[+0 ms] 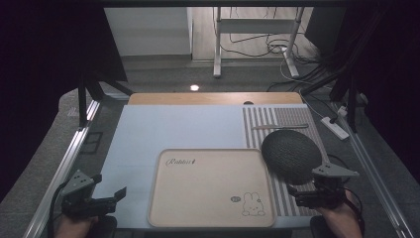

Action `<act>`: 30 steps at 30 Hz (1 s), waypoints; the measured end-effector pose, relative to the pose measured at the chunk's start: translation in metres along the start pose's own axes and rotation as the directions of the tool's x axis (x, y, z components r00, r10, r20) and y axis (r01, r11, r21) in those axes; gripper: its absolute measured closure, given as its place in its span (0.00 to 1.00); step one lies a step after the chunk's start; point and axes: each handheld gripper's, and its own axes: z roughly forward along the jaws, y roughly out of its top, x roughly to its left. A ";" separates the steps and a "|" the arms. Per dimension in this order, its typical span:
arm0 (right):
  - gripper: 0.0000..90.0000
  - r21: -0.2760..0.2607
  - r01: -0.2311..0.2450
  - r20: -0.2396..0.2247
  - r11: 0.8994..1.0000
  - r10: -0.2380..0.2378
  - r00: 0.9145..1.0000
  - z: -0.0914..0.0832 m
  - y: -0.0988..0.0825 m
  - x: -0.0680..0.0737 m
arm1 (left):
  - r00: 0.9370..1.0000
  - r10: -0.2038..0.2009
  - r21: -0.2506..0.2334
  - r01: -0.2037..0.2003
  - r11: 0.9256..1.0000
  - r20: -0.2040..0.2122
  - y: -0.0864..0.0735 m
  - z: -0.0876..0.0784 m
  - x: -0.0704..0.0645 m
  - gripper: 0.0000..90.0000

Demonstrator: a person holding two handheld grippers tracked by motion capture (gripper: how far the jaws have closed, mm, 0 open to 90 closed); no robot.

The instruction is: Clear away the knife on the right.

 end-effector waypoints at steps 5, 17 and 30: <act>0.00 -0.004 -0.003 -0.004 1.000 0.003 1.000 -0.001 0.000 -0.001 | 1.000 0.006 0.004 -0.006 1.000 -0.003 0.001 0.001 -0.001 0.04; 0.00 0.016 0.021 -0.028 1.000 -0.021 0.999 0.002 0.001 0.001 | 1.000 0.008 0.004 -0.008 1.000 -0.005 0.000 0.000 -0.001 0.05; 0.00 0.043 0.062 -0.013 0.997 -0.061 0.998 0.005 0.003 0.006 | 1.000 0.007 0.007 -0.007 1.000 -0.005 0.000 0.000 -0.001 0.05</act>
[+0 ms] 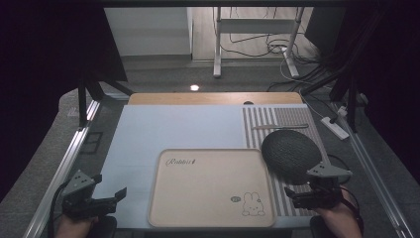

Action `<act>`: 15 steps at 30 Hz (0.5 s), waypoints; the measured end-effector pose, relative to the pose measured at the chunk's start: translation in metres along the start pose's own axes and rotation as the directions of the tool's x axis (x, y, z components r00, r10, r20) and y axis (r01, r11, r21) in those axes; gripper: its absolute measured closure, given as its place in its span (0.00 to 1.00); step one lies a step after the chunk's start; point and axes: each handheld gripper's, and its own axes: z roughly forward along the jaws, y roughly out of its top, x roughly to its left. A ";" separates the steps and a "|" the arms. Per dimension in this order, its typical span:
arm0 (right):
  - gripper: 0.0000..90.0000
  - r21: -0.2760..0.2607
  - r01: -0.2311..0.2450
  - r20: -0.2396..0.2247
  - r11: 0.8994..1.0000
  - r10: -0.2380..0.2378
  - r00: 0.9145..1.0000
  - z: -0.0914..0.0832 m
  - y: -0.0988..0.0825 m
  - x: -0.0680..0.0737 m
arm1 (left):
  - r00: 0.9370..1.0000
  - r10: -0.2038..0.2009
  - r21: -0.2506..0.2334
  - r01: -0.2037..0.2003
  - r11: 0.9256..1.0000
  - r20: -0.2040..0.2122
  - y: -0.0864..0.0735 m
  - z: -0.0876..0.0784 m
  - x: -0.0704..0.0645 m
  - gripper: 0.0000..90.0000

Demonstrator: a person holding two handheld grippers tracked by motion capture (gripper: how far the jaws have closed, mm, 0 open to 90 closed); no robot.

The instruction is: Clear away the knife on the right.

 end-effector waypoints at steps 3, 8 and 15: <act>0.00 -0.010 -0.006 -0.014 1.000 0.005 1.000 0.000 0.001 0.001 | 1.000 0.000 0.001 0.000 1.000 -0.002 0.000 0.000 0.000 0.05; 0.00 -0.016 -0.011 -0.033 1.000 0.010 0.999 0.005 0.005 -0.001 | 1.000 0.000 0.004 0.000 1.000 -0.004 0.000 0.000 0.000 0.05; 0.00 -0.032 -0.048 -0.031 0.998 0.047 0.998 0.006 0.007 -0.008 | 1.000 0.001 0.005 -0.001 1.000 -0.004 0.000 0.001 0.000 0.05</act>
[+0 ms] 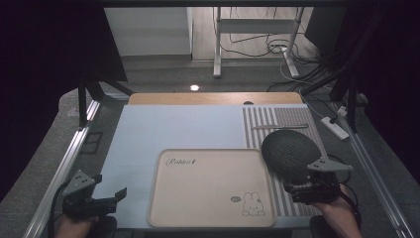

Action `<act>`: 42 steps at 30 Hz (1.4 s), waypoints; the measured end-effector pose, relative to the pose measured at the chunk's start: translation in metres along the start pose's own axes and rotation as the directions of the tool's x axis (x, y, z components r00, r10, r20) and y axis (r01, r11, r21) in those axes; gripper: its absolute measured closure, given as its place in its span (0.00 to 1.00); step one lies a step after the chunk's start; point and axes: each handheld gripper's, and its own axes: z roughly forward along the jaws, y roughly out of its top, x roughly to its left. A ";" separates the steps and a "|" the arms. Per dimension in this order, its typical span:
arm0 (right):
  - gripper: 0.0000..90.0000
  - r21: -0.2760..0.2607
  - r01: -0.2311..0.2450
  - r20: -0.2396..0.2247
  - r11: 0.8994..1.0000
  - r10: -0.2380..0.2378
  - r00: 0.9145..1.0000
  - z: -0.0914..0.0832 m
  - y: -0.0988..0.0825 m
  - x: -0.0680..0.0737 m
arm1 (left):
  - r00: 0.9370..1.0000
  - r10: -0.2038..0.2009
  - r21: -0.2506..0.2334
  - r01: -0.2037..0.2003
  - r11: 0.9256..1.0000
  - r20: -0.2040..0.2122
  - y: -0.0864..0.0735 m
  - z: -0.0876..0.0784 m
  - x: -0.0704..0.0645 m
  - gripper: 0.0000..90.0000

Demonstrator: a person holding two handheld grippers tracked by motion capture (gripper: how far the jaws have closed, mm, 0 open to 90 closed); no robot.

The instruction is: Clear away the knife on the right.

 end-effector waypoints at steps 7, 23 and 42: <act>0.00 0.004 -0.005 -0.006 1.000 0.005 1.000 0.006 0.003 -0.004 | 1.000 -0.003 0.000 0.003 1.000 0.001 0.000 0.000 0.000 0.05; 0.00 0.015 0.024 -0.027 1.000 -0.023 0.999 0.029 0.014 -0.011 | 1.000 -0.005 0.001 0.005 1.000 0.002 0.000 0.000 0.000 0.05; 0.00 0.035 -0.023 -0.028 0.999 0.024 0.999 0.058 0.027 -0.035 | 1.000 -0.006 0.006 0.006 1.000 0.001 0.000 0.001 0.001 0.05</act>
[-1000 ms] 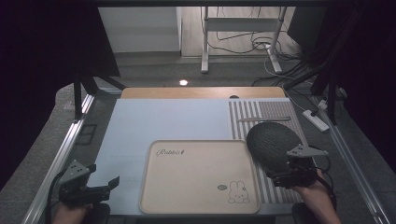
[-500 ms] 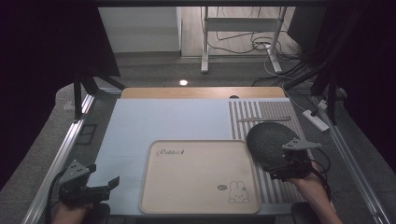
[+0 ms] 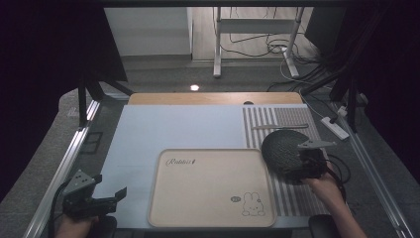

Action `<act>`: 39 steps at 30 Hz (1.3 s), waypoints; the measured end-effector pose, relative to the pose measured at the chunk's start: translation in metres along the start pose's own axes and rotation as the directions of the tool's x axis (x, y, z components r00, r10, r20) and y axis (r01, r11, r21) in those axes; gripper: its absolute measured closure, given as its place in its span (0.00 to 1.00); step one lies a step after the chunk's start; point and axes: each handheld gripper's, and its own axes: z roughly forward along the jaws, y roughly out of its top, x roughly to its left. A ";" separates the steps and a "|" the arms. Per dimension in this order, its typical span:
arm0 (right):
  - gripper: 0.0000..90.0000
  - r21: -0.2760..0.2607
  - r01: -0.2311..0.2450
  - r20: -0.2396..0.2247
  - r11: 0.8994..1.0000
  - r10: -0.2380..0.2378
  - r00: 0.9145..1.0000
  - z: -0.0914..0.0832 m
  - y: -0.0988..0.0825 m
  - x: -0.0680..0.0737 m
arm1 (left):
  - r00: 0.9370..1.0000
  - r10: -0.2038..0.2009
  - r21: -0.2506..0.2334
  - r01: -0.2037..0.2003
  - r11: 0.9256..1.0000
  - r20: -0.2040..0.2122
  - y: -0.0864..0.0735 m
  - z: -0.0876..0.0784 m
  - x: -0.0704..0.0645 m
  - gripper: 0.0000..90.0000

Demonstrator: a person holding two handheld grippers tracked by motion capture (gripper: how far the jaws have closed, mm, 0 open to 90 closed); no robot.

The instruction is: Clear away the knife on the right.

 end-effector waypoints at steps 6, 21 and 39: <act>0.00 0.009 -0.003 0.009 1.000 0.003 1.000 0.010 0.006 -0.005 | 1.000 -0.001 0.000 0.001 1.000 0.000 0.000 0.000 0.000 0.05; 0.00 0.028 -0.052 0.051 0.998 0.050 0.997 0.029 0.020 -0.022 | 1.000 -0.001 0.003 0.001 1.000 0.000 0.000 0.000 0.000 0.05; 0.00 0.101 -0.021 0.113 0.995 0.010 0.994 0.066 0.036 -0.051 | 1.000 -0.002 0.007 0.002 1.000 -0.005 0.000 0.001 0.000 0.05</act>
